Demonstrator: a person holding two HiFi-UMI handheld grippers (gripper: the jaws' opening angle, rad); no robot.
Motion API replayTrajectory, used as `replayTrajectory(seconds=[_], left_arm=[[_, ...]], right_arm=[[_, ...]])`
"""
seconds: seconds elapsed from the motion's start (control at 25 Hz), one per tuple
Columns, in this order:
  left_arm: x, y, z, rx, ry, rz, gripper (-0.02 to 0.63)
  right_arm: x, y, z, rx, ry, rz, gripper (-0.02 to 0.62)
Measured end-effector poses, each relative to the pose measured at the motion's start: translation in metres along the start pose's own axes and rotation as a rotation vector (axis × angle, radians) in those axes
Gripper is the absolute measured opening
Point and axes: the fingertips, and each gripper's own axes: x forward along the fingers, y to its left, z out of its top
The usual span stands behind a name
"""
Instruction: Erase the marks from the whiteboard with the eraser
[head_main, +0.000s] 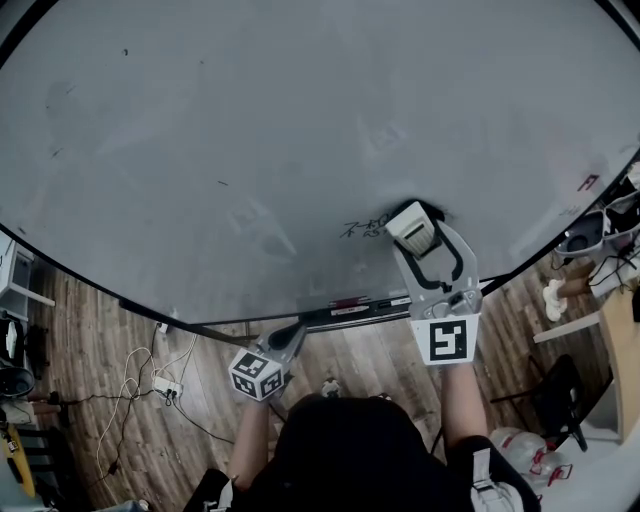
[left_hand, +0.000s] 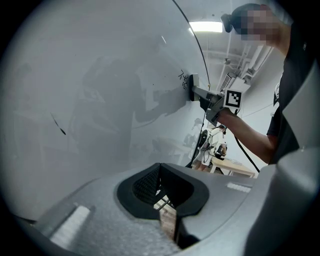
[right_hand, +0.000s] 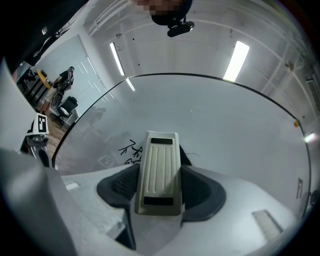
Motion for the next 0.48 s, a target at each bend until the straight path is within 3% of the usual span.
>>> replayTrajectory(seconds=[0.48], left_arm=[[0.005,0.013,-0.001,0.007,0.013,-0.017,0.011]], right_arm=[[0.009,0.011,0.003,-0.038,-0.005,-0.057,0.255]])
